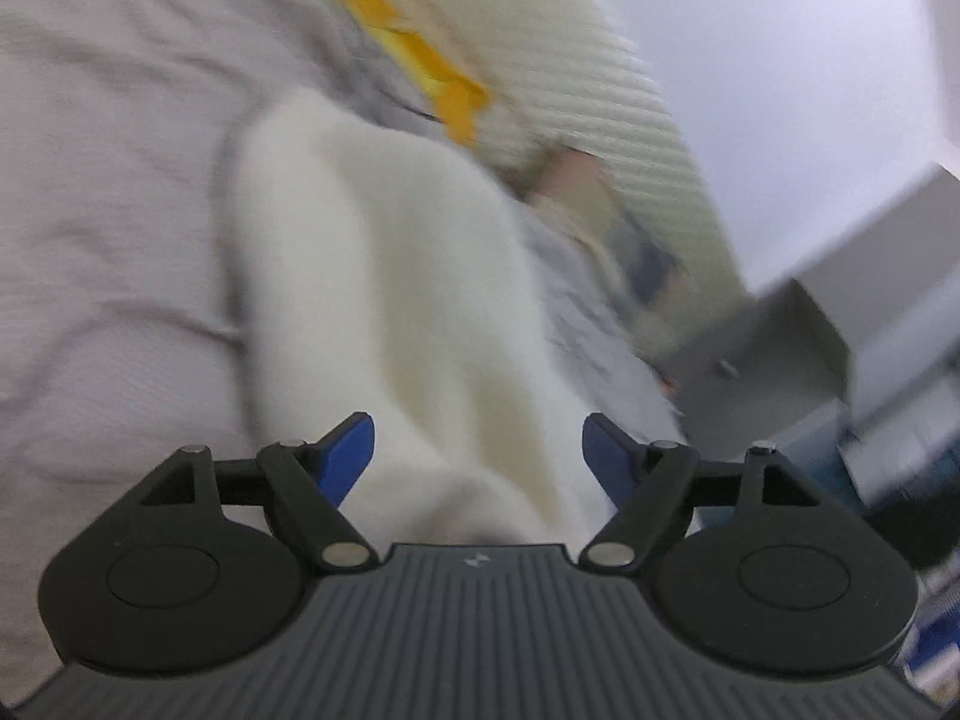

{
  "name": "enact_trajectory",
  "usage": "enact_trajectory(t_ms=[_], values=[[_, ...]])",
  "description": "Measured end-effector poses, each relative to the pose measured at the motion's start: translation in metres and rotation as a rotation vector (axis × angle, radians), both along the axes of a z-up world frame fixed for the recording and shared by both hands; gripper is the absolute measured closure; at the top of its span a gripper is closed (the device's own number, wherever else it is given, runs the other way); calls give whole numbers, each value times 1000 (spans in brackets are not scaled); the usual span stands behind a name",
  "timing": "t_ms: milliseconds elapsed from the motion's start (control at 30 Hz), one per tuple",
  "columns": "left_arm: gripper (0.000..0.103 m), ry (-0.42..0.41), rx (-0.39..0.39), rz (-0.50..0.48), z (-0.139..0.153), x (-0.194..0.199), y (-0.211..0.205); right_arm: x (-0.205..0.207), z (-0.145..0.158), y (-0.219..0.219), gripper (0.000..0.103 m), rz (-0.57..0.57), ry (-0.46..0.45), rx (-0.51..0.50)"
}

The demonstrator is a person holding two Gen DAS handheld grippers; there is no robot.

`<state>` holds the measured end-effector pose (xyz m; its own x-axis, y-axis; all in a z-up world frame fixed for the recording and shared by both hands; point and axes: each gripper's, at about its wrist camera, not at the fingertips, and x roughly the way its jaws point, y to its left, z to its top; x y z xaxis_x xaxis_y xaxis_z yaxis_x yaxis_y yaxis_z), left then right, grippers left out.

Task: Fold large clothes

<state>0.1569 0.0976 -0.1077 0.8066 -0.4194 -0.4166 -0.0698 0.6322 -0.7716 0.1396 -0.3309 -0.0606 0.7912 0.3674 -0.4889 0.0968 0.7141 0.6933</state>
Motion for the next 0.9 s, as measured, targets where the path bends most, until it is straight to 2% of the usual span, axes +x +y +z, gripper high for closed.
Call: enact_trajectory(t_ms=[133,267,333,433,500,567,633,667,700,733,833,900], values=[[23,147,3,119,-21,6,15,-1,-5,-26,22,-117,9,60],[23,261,-93,204,-55,18,34,8,-27,-48,21,-241,73,103],[24,268,-142,211,-65,25,39,15,-41,-55,22,-274,96,148],[24,237,-188,179,-69,38,35,33,-59,-57,22,-233,103,242],[24,228,-189,132,-71,52,25,48,-65,-53,23,-208,112,215],[33,246,-185,73,-75,64,17,60,-71,-49,28,-194,124,183],[55,272,-132,51,-74,69,8,66,-77,-44,30,-186,112,203],[61,273,-114,53,-72,69,6,69,-80,-42,34,-190,104,201],[75,269,-110,57,-73,71,5,71,-81,-40,43,-184,94,197],[81,262,-116,65,-71,70,6,73,-81,-36,59,-168,89,195],[84,182,-120,124,-51,57,12,70,-66,-31,87,-148,55,114],[85,113,-110,162,-33,45,16,59,-49,-31,92,-164,-9,101]])
